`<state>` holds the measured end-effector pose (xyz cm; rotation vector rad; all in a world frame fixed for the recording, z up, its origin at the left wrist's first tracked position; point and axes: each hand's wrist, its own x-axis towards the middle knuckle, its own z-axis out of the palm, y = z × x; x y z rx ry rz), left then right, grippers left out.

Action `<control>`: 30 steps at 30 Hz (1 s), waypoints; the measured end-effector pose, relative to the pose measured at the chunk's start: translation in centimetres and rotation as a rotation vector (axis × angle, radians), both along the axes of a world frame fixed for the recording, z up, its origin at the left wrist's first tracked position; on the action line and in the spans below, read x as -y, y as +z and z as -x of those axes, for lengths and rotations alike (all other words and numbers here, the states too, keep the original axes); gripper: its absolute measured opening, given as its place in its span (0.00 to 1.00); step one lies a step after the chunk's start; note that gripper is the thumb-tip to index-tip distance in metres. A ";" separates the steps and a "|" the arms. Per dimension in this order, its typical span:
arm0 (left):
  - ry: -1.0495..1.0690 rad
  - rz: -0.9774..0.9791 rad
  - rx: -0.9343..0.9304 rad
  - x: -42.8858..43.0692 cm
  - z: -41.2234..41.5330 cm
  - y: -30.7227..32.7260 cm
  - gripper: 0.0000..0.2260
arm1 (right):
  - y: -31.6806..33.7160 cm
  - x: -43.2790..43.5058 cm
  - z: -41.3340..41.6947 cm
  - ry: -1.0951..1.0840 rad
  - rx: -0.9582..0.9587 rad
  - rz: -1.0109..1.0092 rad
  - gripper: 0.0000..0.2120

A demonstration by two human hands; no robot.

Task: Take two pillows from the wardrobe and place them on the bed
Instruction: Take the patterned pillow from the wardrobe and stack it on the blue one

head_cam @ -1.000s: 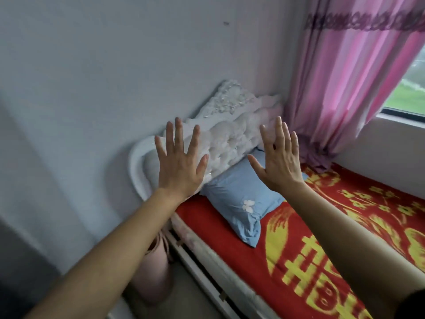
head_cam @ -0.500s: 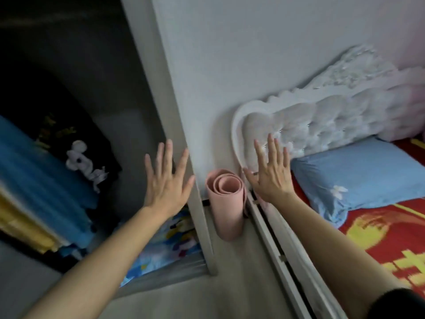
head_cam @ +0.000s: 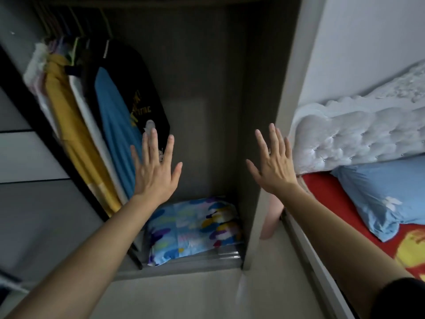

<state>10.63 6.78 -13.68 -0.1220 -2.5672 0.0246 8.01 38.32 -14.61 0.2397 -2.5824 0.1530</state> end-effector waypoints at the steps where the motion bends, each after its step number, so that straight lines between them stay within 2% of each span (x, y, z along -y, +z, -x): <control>1: 0.001 -0.005 0.011 1.5 0.1 -0.4 0.32 | -0.4 1.8 -0.1 -0.003 0.009 0.004 0.38; 6: -0.029 0.001 0.094 5.9 1.5 -2.9 0.34 | -2.6 6.7 -0.5 -0.005 0.066 -0.052 0.38; 15: -0.107 -0.012 0.195 6.4 8.3 -9.2 0.33 | -7.7 6.7 4.8 -0.087 0.156 0.004 0.39; 26: -0.127 0.060 0.377 6.8 21.3 -21.5 0.33 | -22.8 8.7 18.4 -0.063 0.504 0.095 0.40; 30: -0.124 0.056 0.464 8.0 24.1 -26.5 0.32 | -27.8 11.1 22.1 -0.064 0.576 0.172 0.39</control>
